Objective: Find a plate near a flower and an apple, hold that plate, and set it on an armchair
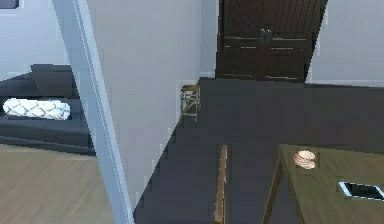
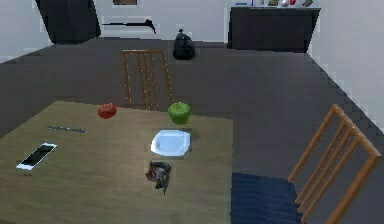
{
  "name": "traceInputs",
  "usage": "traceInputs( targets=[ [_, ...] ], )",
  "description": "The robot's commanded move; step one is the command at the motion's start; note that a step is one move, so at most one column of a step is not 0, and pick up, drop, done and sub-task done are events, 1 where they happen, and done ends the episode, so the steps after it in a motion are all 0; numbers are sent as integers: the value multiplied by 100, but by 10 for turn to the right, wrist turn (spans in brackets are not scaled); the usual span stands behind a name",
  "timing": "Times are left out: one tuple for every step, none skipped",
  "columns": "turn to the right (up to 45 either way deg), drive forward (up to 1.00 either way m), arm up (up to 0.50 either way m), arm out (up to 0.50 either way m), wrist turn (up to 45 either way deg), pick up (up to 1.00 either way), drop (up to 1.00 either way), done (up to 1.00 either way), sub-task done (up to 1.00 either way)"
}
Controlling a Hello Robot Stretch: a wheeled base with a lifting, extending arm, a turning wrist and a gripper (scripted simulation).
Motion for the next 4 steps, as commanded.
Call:
traceInputs(
  targets=[
    [0, 0, 34, 0, 0, 0, 0, 0, 0],
    [0, 0, 0, 38, 0, 0, 0, 0, 0],
    [0, 0, 0, 0, 450, 0, 0, 0, 0],
    [0, 0, 0, 0, 450, 0, 0, 0, 0]
  ],
)
